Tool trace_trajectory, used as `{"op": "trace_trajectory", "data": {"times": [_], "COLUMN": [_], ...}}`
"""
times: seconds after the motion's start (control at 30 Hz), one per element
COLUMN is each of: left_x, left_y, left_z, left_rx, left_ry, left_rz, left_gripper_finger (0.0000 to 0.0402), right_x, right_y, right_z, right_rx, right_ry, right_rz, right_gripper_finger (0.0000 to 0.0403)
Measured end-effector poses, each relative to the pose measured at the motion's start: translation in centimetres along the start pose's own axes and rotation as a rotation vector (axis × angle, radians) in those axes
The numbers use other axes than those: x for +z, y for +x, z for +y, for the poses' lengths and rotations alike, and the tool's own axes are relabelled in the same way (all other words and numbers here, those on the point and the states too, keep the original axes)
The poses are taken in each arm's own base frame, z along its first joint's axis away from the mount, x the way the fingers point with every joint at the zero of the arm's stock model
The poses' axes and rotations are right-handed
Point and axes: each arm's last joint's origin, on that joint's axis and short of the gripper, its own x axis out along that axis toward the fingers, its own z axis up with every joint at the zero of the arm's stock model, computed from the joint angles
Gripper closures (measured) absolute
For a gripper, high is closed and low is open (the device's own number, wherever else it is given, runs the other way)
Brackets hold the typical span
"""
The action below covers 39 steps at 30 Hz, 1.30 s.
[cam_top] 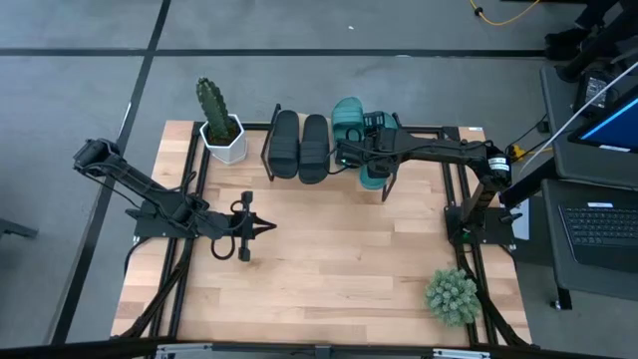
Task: Pick and place slides into the shelf
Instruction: Put the green slide on the shelf, then adjust the green slides on the shelf
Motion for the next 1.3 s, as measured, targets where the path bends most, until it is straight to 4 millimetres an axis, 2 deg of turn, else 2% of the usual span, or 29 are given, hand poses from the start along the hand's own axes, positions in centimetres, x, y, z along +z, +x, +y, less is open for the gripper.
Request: {"op": "trace_trajectory", "data": {"times": [0.2,0.43,0.7,0.9,1.13,1.3], "left_x": [0.0,0.0,0.0,0.0,0.0,0.0], "left_y": [0.0,0.0,0.0,0.0,0.0,0.0], "left_z": [0.0,0.0,0.0,0.0,0.0,0.0], "left_rx": [0.000,0.000,-0.001,0.000,0.000,0.000], "left_ry": [0.000,-0.020,-0.021,-0.021,-0.021,-0.020], "left_rz": [0.000,0.000,0.000,0.000,0.000,0.000], "left_gripper_finger": [0.0401,0.0401,0.0401,0.0401,0.0401,0.0401], "right_x": [0.1,0.0,0.4,0.6,0.7,1.0], "right_y": [0.2,0.1,-3.2,-6.0,-7.6,-8.3], "right_z": [-0.2,-0.5,-1.8,-2.7,-1.7,-1.1], "right_rx": [-0.003,-0.004,-0.020,0.117,0.273,0.307], "right_ry": [0.016,0.028,0.105,0.215,0.233,0.250], "right_rz": [-0.005,-0.005,-0.118,-0.266,-0.331,-0.357], "right_gripper_finger": [0.0202,0.0188,0.0187,0.0187,0.0187,0.0187]}}
